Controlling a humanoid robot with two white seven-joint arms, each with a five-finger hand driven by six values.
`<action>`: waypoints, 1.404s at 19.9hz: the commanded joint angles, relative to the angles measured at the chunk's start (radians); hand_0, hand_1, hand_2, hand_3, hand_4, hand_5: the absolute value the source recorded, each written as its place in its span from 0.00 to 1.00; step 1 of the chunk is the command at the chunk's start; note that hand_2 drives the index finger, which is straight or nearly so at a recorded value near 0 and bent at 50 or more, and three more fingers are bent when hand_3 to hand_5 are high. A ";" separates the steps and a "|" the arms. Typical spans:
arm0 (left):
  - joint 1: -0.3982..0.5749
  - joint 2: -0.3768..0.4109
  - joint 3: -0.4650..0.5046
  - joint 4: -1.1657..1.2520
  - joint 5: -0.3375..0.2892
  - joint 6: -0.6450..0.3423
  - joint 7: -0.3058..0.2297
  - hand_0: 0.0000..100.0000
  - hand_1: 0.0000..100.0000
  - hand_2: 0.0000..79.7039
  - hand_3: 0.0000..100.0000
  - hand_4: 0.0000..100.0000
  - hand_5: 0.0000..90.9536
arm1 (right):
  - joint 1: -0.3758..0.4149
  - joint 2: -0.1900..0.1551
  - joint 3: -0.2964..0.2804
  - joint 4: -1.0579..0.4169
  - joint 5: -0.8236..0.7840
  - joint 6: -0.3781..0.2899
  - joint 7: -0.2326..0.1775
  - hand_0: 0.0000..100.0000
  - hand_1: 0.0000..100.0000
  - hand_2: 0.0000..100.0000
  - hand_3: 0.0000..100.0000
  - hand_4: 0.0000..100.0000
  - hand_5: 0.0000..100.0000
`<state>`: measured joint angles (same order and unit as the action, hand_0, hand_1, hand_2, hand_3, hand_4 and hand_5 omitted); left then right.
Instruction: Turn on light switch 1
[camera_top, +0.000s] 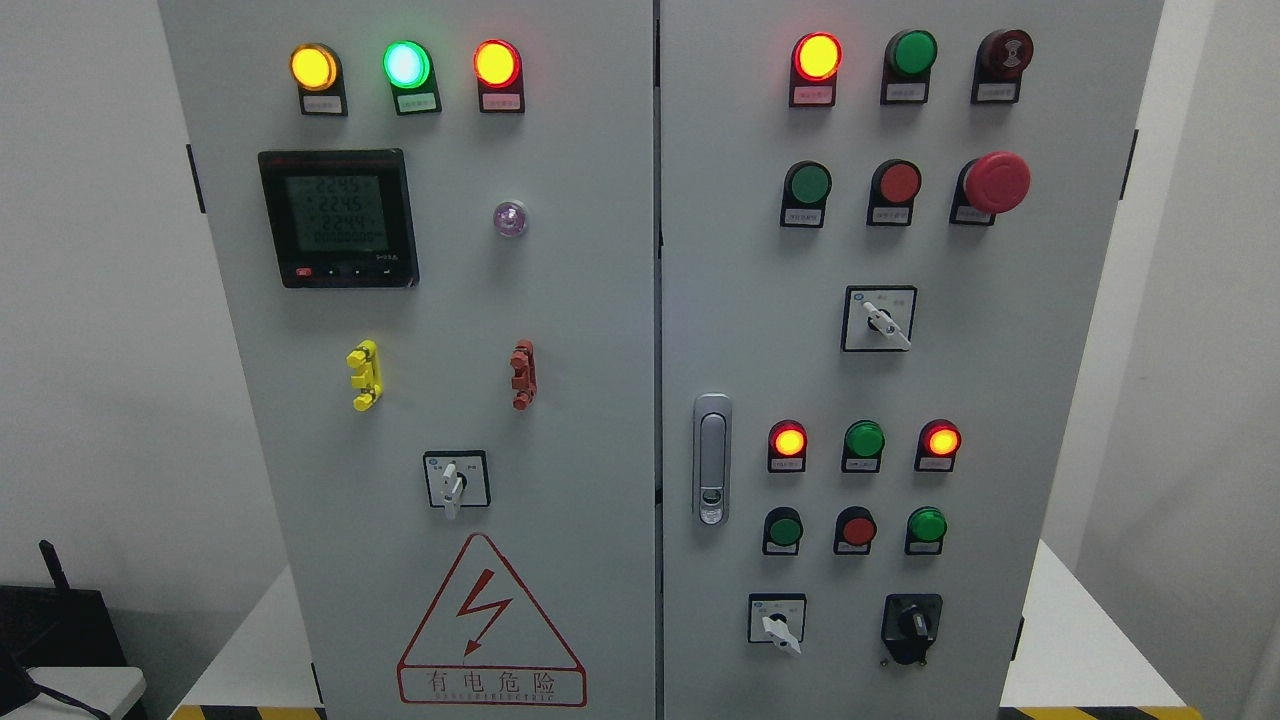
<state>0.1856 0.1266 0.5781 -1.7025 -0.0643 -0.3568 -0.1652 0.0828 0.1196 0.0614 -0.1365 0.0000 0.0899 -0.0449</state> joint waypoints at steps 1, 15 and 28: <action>-0.089 0.022 -0.190 -0.200 -0.005 0.073 0.013 0.12 0.02 0.54 0.71 0.78 0.83 | 0.000 0.000 0.000 0.000 -0.017 0.001 0.000 0.12 0.39 0.00 0.00 0.00 0.00; -0.218 -0.093 -0.529 -0.267 -0.101 0.324 0.234 0.00 0.35 0.62 0.80 0.83 0.94 | 0.000 0.000 0.000 0.000 -0.018 0.001 0.000 0.12 0.39 0.00 0.00 0.00 0.00; -0.330 -0.196 -0.685 -0.267 -0.216 0.530 0.414 0.03 0.37 0.63 0.81 0.85 0.95 | 0.000 0.000 0.000 0.000 -0.017 0.001 0.000 0.12 0.39 0.00 0.00 0.00 0.00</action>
<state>-0.1142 -0.0027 0.0388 -1.9438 -0.2444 0.1331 0.2124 0.0829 0.1196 0.0614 -0.1365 0.0000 0.0898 -0.0449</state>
